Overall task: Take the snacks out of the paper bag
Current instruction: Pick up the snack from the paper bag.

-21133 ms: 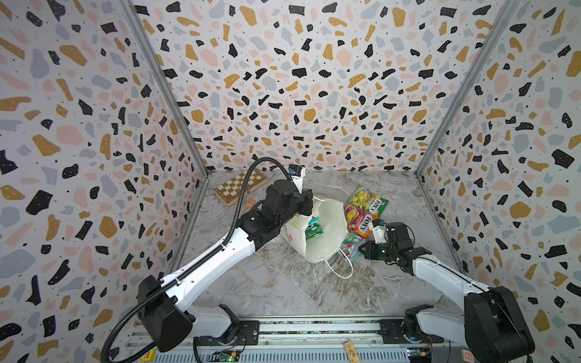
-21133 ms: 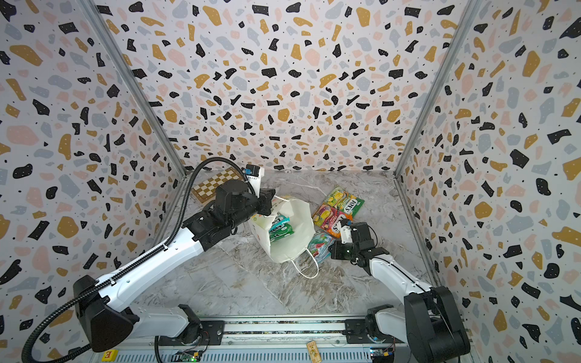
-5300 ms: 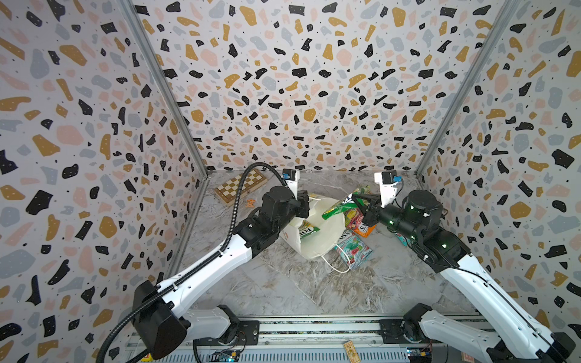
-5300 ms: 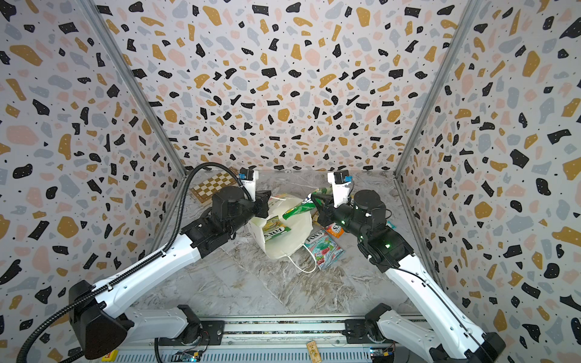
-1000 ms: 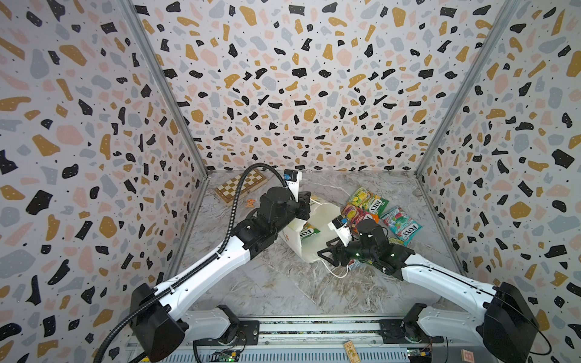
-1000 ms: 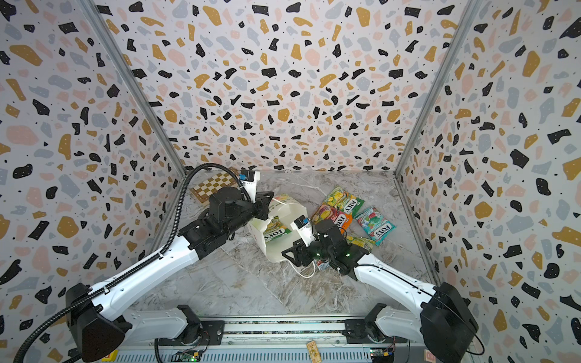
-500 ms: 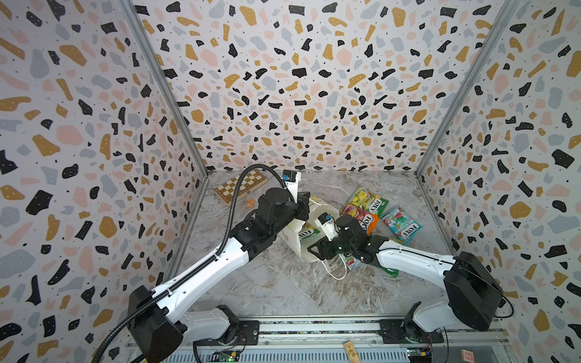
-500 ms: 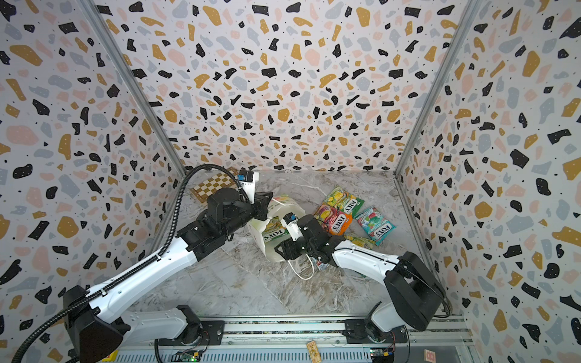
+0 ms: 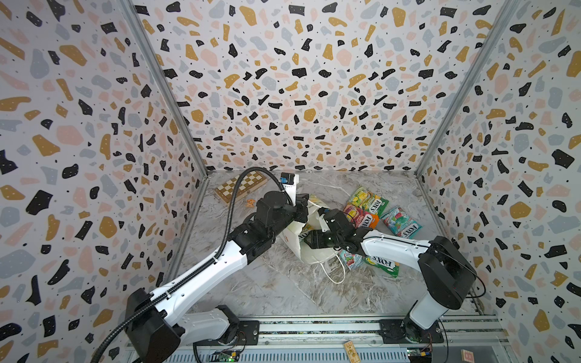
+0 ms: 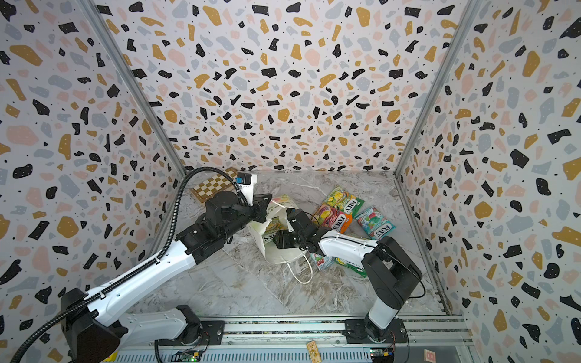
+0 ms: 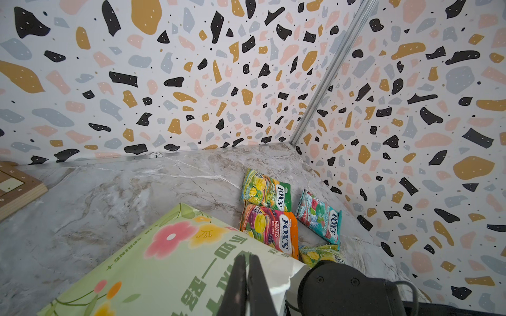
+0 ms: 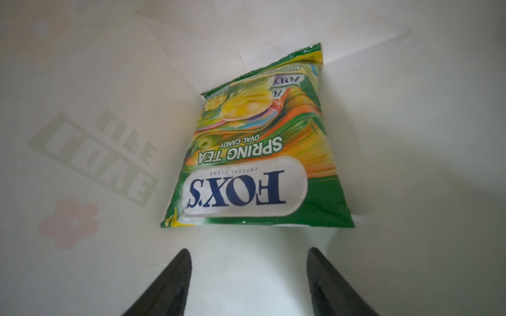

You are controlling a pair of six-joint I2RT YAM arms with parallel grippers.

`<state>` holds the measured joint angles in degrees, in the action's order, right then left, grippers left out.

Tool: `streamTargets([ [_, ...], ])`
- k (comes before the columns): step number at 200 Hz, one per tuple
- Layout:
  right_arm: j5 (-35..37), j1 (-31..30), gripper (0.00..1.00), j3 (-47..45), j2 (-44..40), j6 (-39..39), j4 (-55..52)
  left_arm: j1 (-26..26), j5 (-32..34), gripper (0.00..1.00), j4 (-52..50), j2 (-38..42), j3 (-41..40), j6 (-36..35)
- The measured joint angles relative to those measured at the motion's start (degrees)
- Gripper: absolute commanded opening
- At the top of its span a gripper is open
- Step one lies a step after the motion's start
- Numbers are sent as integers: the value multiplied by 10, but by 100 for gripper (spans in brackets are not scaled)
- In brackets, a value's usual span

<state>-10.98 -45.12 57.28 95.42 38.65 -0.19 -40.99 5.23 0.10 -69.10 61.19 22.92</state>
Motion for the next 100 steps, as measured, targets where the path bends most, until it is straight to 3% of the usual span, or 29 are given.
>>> streamTargets([
  [100, 40, -4, 72, 13, 49, 133, 39, 0, -3, 0, 17, 0, -9, 16],
])
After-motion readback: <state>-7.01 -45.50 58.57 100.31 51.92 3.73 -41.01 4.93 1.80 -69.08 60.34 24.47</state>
